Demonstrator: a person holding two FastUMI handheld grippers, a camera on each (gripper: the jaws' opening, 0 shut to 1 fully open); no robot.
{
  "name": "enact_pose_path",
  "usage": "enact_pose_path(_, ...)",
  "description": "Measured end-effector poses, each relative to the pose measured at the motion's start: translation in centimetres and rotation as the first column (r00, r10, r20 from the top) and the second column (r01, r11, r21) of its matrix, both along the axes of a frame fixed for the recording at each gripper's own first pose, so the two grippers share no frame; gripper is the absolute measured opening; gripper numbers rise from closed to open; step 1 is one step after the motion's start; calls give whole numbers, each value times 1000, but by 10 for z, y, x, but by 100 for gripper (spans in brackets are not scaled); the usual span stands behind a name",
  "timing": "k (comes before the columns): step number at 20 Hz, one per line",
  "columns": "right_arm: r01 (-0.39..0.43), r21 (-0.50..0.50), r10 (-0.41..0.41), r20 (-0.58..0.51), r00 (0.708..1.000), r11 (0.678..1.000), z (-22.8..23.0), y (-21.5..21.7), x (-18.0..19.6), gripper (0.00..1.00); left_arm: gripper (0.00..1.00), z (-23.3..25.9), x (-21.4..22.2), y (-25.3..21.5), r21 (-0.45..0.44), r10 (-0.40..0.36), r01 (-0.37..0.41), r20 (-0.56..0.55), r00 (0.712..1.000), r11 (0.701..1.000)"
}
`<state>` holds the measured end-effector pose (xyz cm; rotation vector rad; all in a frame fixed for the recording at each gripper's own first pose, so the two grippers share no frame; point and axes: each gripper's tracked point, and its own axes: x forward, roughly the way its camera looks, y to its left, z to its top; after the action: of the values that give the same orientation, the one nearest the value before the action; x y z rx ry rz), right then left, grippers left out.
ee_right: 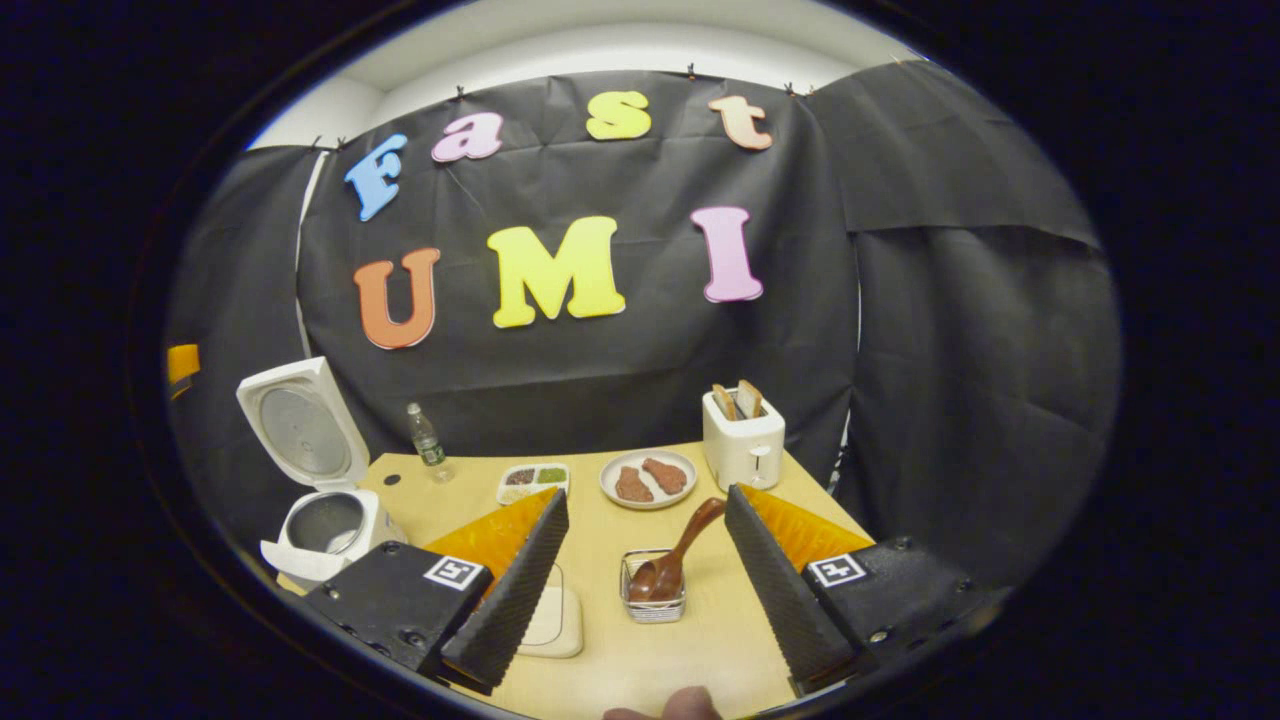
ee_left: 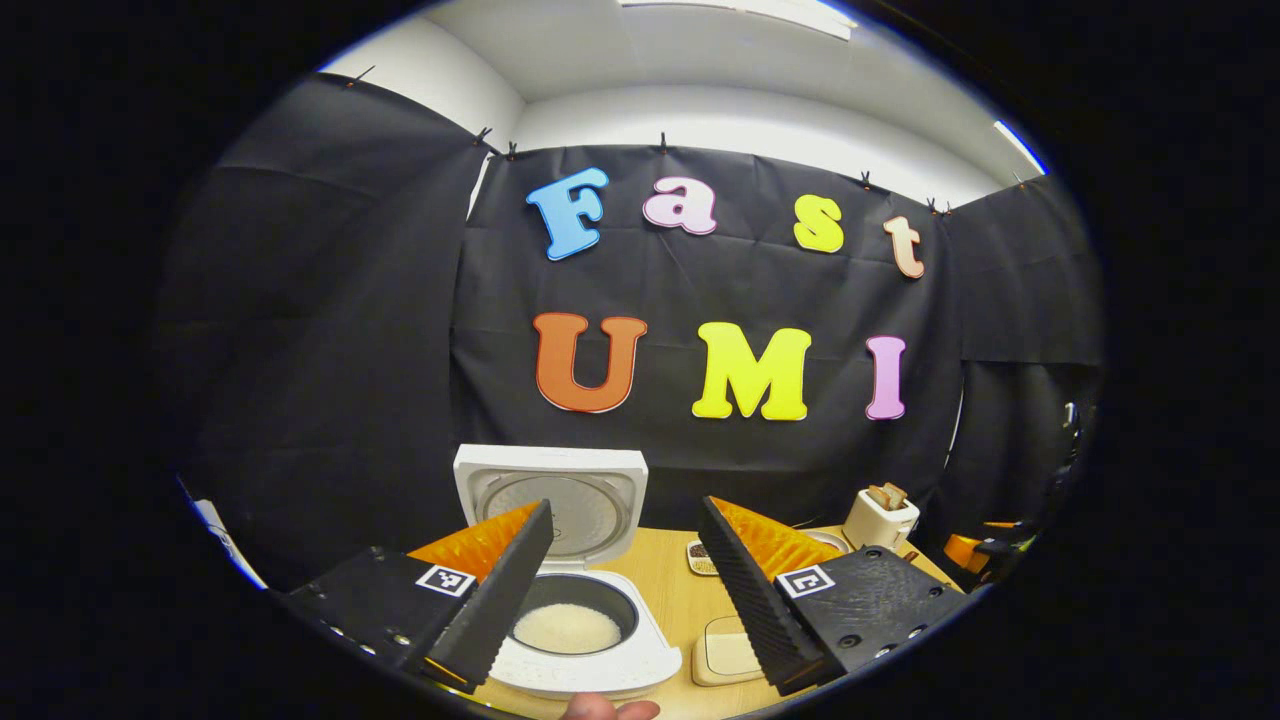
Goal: Close the left gripper, press the button to open the rice cooker; take a wooden spoon from the chopstick holder with the right hand, scoop a spoonful of rice and pour it into the rice cooker, then put the wooden spoon back into the chopstick holder.
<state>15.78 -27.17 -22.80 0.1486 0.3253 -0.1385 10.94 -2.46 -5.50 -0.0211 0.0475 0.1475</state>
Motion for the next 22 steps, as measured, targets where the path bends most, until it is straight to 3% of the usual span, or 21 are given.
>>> enact_pose_path(5,-7,30,10,-92,996,1000,-70,-24,41,100,94,-12,7,-12,0,14,-14,-10,1000,1000)
enact_pose_path(10,-17,167,48,-181,982,986,-136,-30,85,100,94,-31,16,-16,8,46,-45,-60,997,999)
enact_pose_path(12,-3,212,48,-207,977,977,-157,-32,102,95,94,-39,16,-15,23,64,-62,-85,994,998)
enact_pose_path(15,-8,237,67,-246,967,972,-180,-35,122,82,94,-43,12,-9,28,93,-90,-109,990,996)
enact_pose_path(16,-15,233,74,-250,965,972,-184,-36,127,73,94,-44,11,-7,30,105,-102,-113,988,994)
enact_pose_path(18,-25,237,86,-254,963,971,-187,-37,132,67,94,-43,9,0,34,126,-123,-113,986,992)
enact_pose_path(19,-24,247,90,-258,962,969,-189,-37,134,49,94,-43,8,1,31,134,-131,-112,985,991)
enact_pose_path(20,-20,251,87,-259,962,968,-188,-39,134,50,94,-44,9,4,25,140,-138,-115,983,990)
enact_pose_path(21,-18,254,86,-259,962,967,-185,-40,134,39,94,-44,9,5,17,145,-144,-118,982,989)
enact_pose_path(22,-17,259,86,-260,962,966,-183,-40,131,34,94,-45,8,7,9,148,-148,-120,982,989)
